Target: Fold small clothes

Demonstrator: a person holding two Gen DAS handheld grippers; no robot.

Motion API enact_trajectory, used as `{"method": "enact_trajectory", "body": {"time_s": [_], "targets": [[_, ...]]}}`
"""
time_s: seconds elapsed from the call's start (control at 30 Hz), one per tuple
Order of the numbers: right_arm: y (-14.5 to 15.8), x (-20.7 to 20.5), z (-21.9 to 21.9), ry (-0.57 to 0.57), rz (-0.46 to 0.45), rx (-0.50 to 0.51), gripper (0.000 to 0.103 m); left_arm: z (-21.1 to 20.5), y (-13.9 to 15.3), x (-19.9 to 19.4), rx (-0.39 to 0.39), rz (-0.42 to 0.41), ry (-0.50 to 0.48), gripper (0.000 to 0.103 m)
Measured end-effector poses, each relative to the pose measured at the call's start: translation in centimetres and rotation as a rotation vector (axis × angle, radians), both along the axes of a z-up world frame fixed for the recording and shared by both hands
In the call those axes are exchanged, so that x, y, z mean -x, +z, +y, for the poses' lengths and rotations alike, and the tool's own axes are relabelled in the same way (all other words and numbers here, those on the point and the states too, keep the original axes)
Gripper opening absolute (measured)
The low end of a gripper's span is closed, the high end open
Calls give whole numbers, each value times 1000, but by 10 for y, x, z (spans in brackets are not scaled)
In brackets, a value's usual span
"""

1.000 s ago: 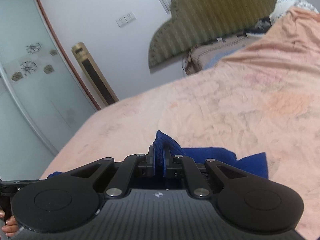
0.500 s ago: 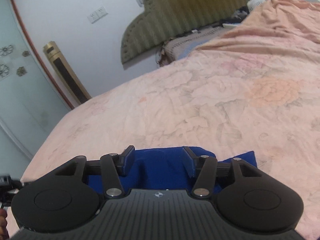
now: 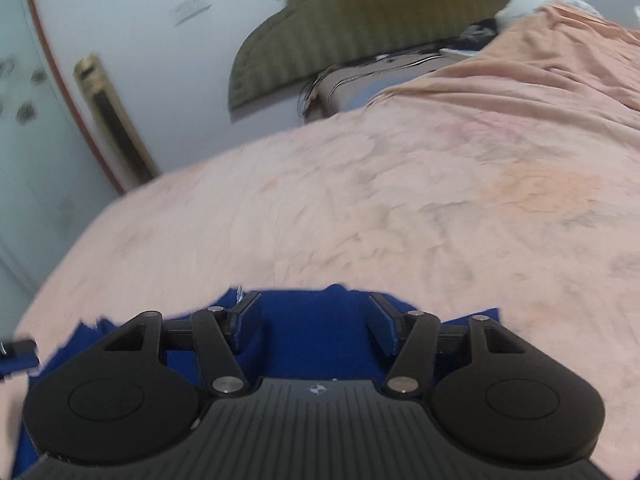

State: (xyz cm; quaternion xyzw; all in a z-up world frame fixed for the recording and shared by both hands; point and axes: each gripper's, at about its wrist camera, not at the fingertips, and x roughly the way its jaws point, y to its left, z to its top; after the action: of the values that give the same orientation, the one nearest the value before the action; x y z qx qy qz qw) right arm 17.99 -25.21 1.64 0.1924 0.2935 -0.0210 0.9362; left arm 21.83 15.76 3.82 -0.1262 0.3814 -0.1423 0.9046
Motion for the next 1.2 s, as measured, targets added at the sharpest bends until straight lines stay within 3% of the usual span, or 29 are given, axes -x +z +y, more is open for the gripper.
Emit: {"method": "enact_trajectory", "body": {"time_s": [0.13,0.23,0.3,0.37,0.47,0.57,0.67,0.93,1.0,1.07,1.2], "targets": [[-1,7,30,173,5,66,69,-31,-1,14,-189,-65,-31,65],[-11,6,45,163,75,200,71,-46,-10,23,-281,-65,-38,65],[-10,11,45,83,78,279,72,-47,-16,26,-279,-36,-44,65],[-1,21,50,75,47,294,75,-47,-21,30,-270,-21,-45,65],[5,36,61,129,4,302,92,-48,-25,38,-304,-37,-39,65],[2,42,63,134,24,348,92,-47,-26,46,-309,-37,-35,65],[-6,47,54,109,55,332,92,-45,-25,54,-314,-45,-33,65],[-1,76,69,113,31,362,94,-39,-25,72,-305,-53,-8,66],[2,83,75,119,21,378,95,-38,-25,78,-302,-60,8,73],[3,91,80,122,11,381,100,-37,-29,86,-297,-72,32,87],[-5,98,90,122,17,408,103,-39,-45,99,-325,-116,48,95]]}}
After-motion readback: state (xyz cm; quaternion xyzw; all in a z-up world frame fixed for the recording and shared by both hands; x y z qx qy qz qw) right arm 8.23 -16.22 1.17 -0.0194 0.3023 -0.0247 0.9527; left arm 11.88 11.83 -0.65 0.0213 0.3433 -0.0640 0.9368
